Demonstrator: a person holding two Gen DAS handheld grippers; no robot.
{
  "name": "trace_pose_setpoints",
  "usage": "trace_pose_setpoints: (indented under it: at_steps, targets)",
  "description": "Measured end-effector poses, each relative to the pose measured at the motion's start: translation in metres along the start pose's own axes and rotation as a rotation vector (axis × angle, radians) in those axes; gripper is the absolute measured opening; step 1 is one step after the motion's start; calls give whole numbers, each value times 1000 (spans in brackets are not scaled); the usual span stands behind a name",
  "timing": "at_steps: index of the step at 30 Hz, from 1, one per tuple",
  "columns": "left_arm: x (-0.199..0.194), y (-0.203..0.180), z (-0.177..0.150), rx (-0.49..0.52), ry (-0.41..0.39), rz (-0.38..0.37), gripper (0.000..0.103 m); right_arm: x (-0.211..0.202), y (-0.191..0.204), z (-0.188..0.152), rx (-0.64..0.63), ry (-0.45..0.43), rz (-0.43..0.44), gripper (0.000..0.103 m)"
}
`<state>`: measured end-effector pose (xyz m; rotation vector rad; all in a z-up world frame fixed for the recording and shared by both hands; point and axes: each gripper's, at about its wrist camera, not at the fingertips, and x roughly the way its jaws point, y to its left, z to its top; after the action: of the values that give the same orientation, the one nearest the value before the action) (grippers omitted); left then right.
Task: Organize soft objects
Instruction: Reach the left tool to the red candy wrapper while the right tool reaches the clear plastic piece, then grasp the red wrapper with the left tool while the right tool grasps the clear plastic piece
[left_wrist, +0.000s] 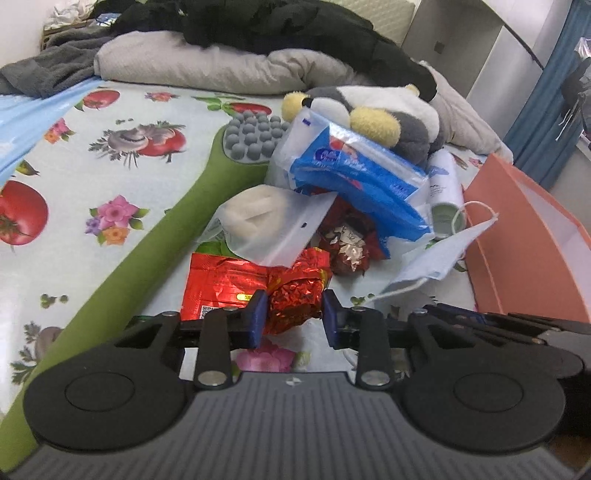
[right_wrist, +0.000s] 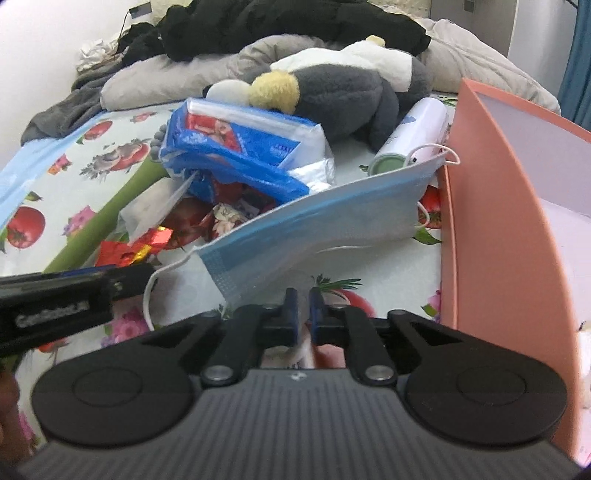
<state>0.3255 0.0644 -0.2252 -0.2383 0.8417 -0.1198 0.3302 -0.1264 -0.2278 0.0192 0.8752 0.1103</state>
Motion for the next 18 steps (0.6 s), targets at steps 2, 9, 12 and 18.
trace_pose_setpoints:
  at_steps: [2,9,12,18]
  targets:
    - [-10,-2,-2,5,-9,0,37,-8,-1,0,1,-11,4,8]
    - [-51,-8,-18,12,-28,9,37,-46,5,-9,-27,-50,31,8]
    - [-69,-10,-30,10,-27,10,37,-61,8,-18,-45,-50,43,8]
    - [-99,-10,-61,-6,-2,4,37,-88,13,-44,-120,-28,67,8]
